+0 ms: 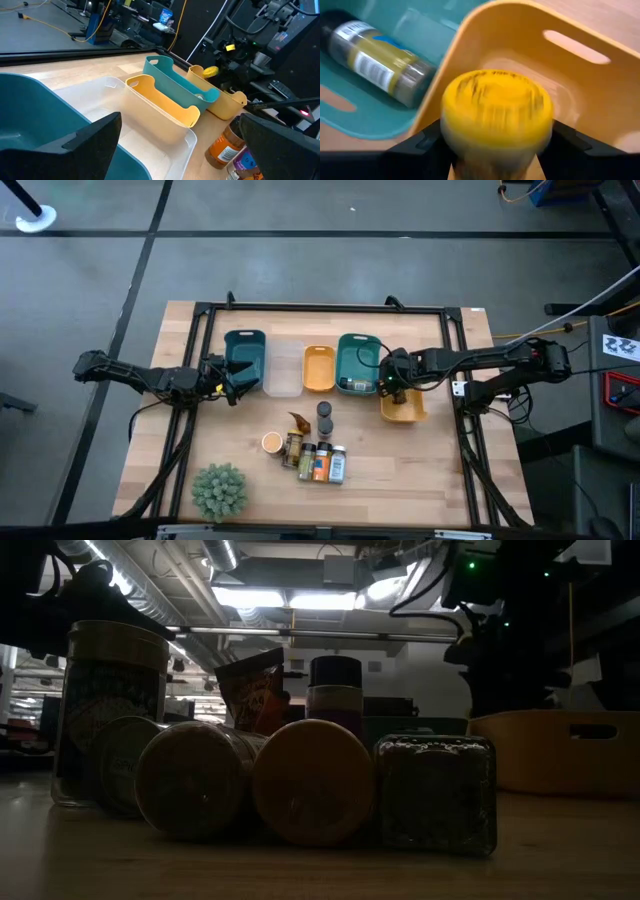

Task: Sort spices by type
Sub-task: Put the yellow seasoning can into the right yellow bin

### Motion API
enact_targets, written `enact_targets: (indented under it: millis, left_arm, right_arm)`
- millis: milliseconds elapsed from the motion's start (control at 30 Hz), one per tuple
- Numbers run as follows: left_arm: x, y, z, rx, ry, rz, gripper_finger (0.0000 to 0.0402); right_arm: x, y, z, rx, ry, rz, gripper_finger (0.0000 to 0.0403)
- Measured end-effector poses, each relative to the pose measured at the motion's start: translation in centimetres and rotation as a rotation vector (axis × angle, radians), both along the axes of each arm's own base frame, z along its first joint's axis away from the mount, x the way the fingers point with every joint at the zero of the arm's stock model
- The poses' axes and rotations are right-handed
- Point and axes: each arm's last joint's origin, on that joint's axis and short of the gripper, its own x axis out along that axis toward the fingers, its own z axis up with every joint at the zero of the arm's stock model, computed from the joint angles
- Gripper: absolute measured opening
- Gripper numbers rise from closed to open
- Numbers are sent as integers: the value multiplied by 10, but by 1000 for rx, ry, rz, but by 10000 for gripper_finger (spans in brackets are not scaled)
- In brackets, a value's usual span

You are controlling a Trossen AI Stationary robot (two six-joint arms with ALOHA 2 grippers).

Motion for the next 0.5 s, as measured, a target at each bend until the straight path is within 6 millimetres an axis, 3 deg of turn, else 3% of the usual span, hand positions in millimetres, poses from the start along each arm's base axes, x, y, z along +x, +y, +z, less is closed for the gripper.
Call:
enact_targets:
  millis: [500]
  left_arm:
    - [0, 0, 0, 24, 11, -3, 389]
  right_arm:
    - [1, 1, -1, 21, -10, 14, 241]
